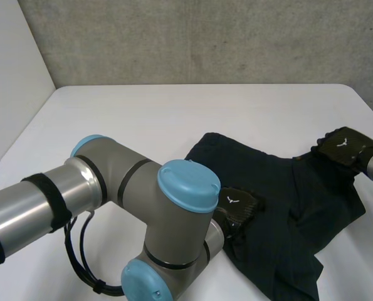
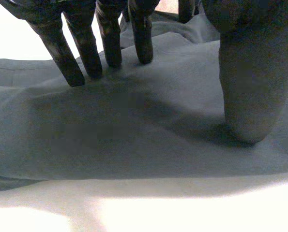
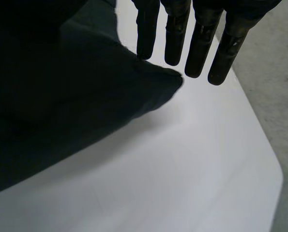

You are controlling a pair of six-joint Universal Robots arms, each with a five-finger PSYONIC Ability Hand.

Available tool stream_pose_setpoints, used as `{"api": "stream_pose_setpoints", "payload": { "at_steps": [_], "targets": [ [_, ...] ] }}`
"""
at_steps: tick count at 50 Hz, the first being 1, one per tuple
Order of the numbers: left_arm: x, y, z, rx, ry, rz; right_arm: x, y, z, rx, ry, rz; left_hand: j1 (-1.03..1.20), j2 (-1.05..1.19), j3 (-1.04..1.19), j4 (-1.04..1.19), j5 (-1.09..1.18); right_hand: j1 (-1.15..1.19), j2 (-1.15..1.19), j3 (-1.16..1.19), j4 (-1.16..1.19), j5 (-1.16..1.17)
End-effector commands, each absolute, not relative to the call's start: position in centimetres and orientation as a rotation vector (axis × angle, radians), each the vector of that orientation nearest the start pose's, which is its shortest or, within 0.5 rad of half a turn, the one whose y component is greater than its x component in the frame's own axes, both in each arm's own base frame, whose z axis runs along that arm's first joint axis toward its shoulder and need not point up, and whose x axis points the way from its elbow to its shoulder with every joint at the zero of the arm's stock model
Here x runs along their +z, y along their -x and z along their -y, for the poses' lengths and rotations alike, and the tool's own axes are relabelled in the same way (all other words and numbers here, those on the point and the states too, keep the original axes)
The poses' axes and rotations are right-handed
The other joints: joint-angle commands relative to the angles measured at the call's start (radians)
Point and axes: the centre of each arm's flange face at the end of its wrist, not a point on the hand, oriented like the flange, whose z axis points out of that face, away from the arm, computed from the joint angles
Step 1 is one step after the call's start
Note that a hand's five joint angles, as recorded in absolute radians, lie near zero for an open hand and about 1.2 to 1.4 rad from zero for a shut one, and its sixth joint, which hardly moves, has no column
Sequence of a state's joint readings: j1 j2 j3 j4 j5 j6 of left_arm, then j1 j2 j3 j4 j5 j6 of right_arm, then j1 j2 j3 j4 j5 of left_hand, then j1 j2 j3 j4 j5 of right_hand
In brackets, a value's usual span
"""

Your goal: Fold the shorts.

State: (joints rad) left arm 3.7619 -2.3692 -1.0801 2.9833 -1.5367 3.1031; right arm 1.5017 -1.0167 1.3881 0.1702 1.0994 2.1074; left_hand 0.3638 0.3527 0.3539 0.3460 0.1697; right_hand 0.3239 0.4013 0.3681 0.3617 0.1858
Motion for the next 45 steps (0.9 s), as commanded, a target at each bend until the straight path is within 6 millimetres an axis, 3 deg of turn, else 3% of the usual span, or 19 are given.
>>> {"api": "stream_pose_setpoints", "payload": {
  "at_steps": [1, 2, 6, 13, 15, 19, 25, 29, 31, 34, 35, 37, 38, 41, 45],
  "targets": [
    [13.9, 42.0, 14.7, 1.311, 1.001, 2.101, 15.3, -15.6, 36.0, -1.636, 1.605, -2.252, 0.999, 1.011, 1.009, 1.017, 1.019, 0.775, 0.697, 0.73, 0.737, 0.738],
    [14.0, 41.9, 14.8, 1.329, 0.993, 2.108, 15.3, -15.7, 35.9, -1.632, 1.585, -2.255, 1.032, 1.043, 1.042, 1.05, 1.052, 1.069, 0.992, 1.025, 1.032, 1.033],
    [14.7, 41.2, 16.9, 1.459, 0.936, 2.155, 15.6, -15.7, 35.7, -1.613, 1.463, -2.298, 1.032, 1.044, 1.042, 1.05, 1.052, 1.072, 0.995, 1.028, 1.035, 1.036],
    [18.2, 37.6, 25.0, 1.817, 0.89, 2.193, 18.2, -17.8, 33.6, -1.565, 1.272, -2.286, 1.032, 1.044, 1.042, 1.05, 1.052, 1.072, 0.995, 1.028, 1.035, 1.036],
    [19.3, 36.0, 28.3, 1.948, 0.858, 2.186, 18.5, -19.3, 32.1, -1.495, 1.241, -2.269, 1.032, 1.044, 1.042, 1.05, 1.052, 1.072, 0.995, 1.028, 1.035, 1.036],
    [20.9, 34.1, 32.7, 2.141, 0.806, 2.145, 18.4, -22.3, 29.3, -1.367, 1.229, -2.233, 1.032, 1.044, 1.042, 1.05, 1.052, 1.072, 0.995, 1.028, 1.035, 1.036],
    [21.7, 33.6, 36.1, 2.282, 0.789, 2.048, 18.3, -26.5, 25.4, -1.218, 1.085, -2.198, 1.032, 1.044, 1.042, 1.05, 1.052, 1.072, 0.995, 1.028, 1.035, 1.036],
    [21.8, 32.6, 39.1, 2.362, 0.728, 1.998, 18.1, -28.8, 24.2, -1.195, 0.967, -2.15, 1.032, 1.044, 1.042, 1.05, 1.052, 1.072, 0.995, 1.028, 1.035, 1.036],
    [20.9, 31.6, 40.5, 2.362, 0.711, 2.021, 17.9, -29.6, 24.3, -1.221, 0.927, -2.134, 1.032, 1.044, 1.042, 1.05, 1.052, 1.072, 0.995, 1.028, 1.035, 1.036],
    [19.5, 31.7, 40.7, 2.316, 0.748, 2.032, 17.7, -30.4, 24.8, -1.331, 0.875, -2.136, 0.934, 0.945, 0.944, 0.952, 0.954, 1.072, 0.995, 1.028, 1.035, 1.036],
    [19.0, 32.0, 40.5, 2.283, 0.769, 2.029, 17.6, -30.5, 25.0, -1.363, 0.869, -2.14, 0.477, 0.488, 0.487, 0.495, 0.496, 1.072, 0.995, 1.028, 1.035, 1.036],
    [18.4, 32.1, 40.1, 2.239, 0.783, 2.043, 17.8, -30.4, 25.7, -1.451, 0.838, -2.164, 0.072, 0.083, 0.082, 0.09, 0.091, 1.072, 0.995, 1.028, 1.035, 1.036],
    [17.7, 32.0, 39.5, 2.184, 0.79, 2.082, 17.9, -30.4, 25.8, -1.469, 0.828, -2.171, -0.116, -0.105, -0.106, -0.098, -0.097, 0.899, 0.822, 0.855, 0.861, 0.863],
    [18.1, 31.5, 38.6, 2.125, 0.776, 2.126, 18.3, -29.9, 26.2, -1.52, 0.806, -2.2, -0.156, -0.145, -0.146, -0.138, -0.136, 0.172, 0.094, 0.128, 0.134, 0.135],
    [21.0, 29.9, 36.5, 2.062, 0.721, 2.174, 18.6, -29.5, 25.9, -1.529, 0.827, -2.193, -0.174, -0.163, -0.164, -0.156, -0.154, 0.069, -0.008, 0.025, 0.032, 0.033]
  ]
}}
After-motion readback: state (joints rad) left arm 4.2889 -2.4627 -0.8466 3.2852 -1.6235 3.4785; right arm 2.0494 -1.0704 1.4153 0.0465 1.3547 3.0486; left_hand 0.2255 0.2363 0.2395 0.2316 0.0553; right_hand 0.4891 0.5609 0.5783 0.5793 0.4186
